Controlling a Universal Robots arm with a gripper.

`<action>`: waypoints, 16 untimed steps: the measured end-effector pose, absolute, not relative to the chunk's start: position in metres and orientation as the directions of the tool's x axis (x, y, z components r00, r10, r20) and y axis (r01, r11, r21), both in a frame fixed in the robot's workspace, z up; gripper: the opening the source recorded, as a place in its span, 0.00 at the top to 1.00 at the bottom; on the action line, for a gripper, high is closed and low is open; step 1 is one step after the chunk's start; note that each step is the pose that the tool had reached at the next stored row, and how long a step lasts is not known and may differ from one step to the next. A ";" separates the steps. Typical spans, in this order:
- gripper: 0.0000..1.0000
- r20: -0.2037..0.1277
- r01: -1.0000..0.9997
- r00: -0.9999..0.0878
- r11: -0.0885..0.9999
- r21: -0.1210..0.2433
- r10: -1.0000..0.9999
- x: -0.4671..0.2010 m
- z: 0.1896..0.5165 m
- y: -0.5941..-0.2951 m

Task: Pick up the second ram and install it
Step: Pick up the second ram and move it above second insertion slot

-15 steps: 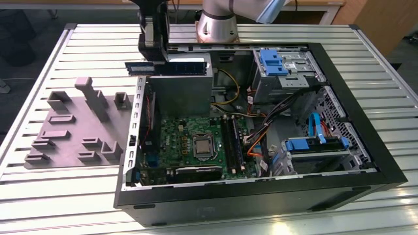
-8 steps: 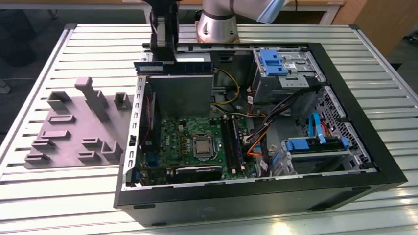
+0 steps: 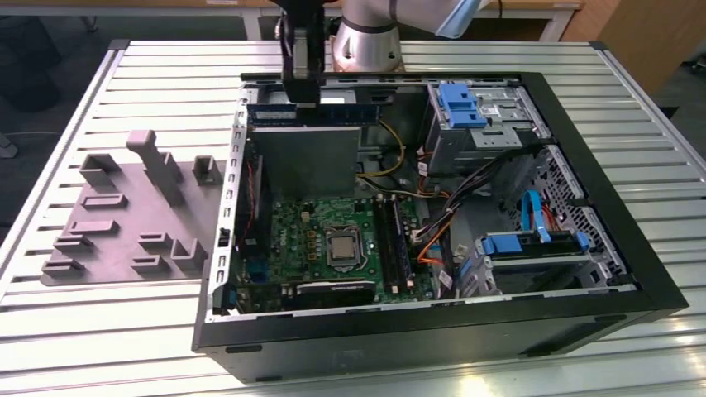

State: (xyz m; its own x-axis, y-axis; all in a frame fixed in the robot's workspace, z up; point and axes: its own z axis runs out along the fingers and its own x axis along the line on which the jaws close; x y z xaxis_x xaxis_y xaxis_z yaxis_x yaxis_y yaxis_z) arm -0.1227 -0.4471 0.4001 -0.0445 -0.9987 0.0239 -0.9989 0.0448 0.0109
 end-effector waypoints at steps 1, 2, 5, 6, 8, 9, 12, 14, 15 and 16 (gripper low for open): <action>0.86 0.024 -0.999 -0.045 0.045 0.011 -0.999 -0.120 0.400 -0.447; 0.86 0.024 -0.999 -0.045 0.045 0.011 -0.999 -0.117 0.400 -0.447; 0.86 0.024 -0.999 -0.044 0.044 0.013 -0.999 -0.108 0.400 -0.447; 0.86 0.024 -0.999 -0.043 0.043 0.013 -0.999 -0.106 0.400 -0.447; 0.86 0.024 -0.999 -0.036 0.037 0.014 -0.999 -0.088 0.400 -0.447; 0.86 0.024 -0.999 -0.036 0.036 0.015 -0.999 -0.084 0.400 -0.447; 0.86 0.024 -0.999 -0.035 0.036 0.016 -0.999 -0.073 0.400 -0.447; 0.86 0.024 -0.999 -0.035 0.035 0.017 -0.999 -0.066 0.400 -0.447; 0.86 0.024 -0.999 -0.035 0.035 0.018 -0.999 -0.063 0.399 -0.447; 0.86 0.024 -0.999 -0.035 0.035 0.018 -0.999 -0.060 0.399 -0.447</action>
